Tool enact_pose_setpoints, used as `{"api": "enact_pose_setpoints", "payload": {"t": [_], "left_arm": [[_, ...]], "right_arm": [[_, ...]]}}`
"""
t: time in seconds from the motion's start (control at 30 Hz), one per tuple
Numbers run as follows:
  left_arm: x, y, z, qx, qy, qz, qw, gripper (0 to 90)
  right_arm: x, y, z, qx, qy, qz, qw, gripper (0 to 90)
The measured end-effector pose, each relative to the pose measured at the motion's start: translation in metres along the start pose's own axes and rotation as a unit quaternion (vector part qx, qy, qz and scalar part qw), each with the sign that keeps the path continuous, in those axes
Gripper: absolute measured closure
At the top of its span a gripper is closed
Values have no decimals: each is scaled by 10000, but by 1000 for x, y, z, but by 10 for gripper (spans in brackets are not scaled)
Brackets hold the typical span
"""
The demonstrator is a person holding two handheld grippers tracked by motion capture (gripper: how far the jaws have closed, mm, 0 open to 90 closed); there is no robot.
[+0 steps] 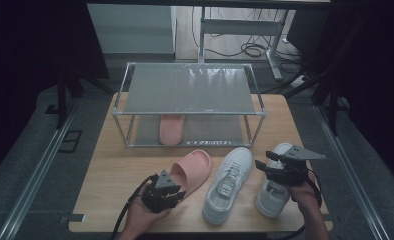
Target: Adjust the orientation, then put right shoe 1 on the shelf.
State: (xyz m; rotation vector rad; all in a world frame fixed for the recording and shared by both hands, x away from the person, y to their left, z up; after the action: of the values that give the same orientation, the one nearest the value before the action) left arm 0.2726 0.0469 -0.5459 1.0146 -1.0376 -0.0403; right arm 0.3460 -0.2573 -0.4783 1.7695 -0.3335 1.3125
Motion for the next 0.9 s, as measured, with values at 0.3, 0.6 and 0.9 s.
{"api": "enact_pose_setpoints", "payload": {"t": [0.3,0.6,0.9], "left_arm": [[7,-12,-2,-63,112,-69,9999,566],[20,-31,-9,-29,214,-122,9997,614],[25,-46,-6,54,224,-114,9997,761]], "right_arm": [[1,-1,-1,23,15,-2,10000,422],[0,1,1,8,-17,12,10000,422],[0,0,1,-6,-11,1,10000,422]]}}
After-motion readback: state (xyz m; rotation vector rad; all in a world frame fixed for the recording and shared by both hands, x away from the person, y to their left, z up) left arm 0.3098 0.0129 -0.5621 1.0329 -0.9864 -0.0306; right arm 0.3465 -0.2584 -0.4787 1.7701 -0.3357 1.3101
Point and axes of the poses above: each handheld gripper's, and its own axes: y roughly backward along the jaws, x roughly out of its top, z roughly to its right, the point moved 8 cm from there along -y, roughly forward along the jaws
